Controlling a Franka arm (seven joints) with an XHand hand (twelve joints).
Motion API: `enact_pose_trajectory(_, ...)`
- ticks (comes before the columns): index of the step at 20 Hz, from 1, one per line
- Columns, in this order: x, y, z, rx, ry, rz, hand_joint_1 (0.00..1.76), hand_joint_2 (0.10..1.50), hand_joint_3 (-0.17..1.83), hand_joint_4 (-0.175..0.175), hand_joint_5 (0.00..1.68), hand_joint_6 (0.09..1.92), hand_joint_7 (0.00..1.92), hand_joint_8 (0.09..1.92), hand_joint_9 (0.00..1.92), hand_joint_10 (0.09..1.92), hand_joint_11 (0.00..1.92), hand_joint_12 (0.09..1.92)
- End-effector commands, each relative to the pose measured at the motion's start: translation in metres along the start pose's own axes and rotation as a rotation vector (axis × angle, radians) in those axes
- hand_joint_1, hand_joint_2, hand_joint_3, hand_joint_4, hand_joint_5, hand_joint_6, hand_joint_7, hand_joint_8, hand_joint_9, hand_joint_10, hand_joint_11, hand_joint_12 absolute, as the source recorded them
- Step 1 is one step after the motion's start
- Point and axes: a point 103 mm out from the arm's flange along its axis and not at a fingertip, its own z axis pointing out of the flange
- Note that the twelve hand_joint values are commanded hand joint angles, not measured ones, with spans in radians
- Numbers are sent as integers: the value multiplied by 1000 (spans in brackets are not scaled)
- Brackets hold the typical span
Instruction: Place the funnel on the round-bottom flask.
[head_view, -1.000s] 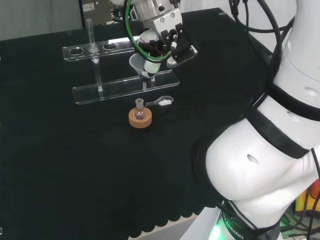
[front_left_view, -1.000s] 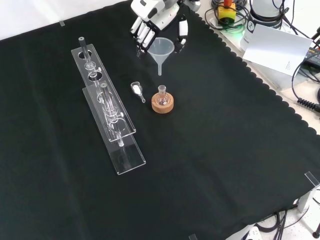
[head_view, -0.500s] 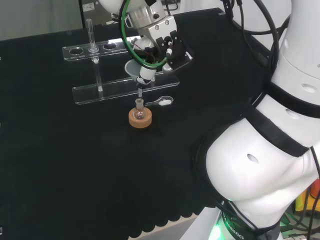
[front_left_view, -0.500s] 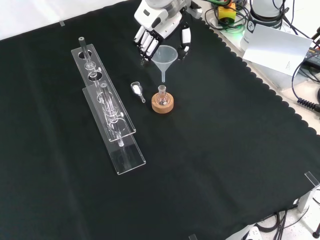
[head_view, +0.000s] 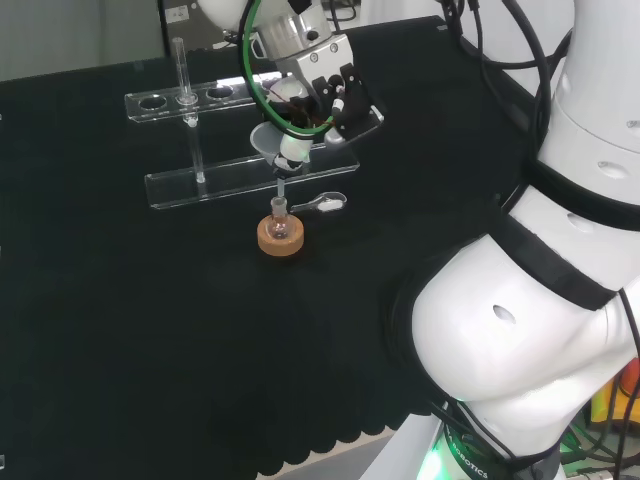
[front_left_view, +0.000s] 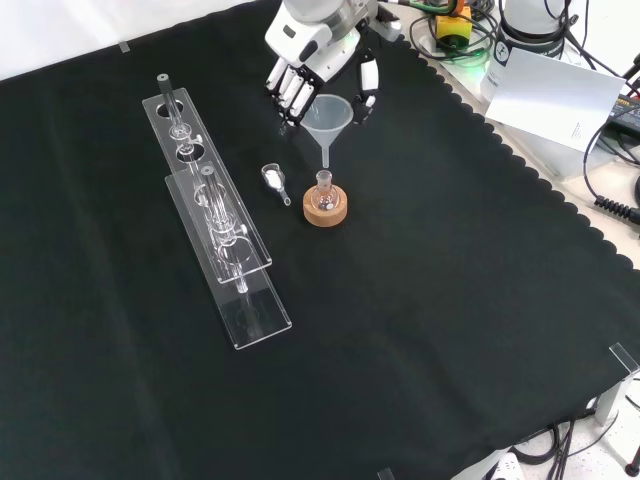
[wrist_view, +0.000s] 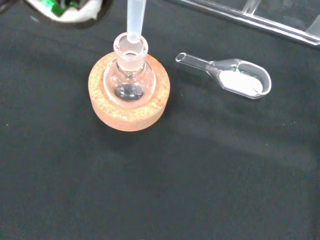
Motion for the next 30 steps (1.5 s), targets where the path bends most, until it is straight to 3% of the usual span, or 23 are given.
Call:
enact_pose_trajectory(1, 0, 6, 4, 1, 5, 5, 828, 695, 667, -28, 500, 87, 418, 689, 569, 586, 311, 1336)
enact_pose_trajectory(30, -1, 11, 6, 11, 12, 4, 833, 694, 670, -29, 506, 87, 418, 691, 572, 583, 315, 1333)
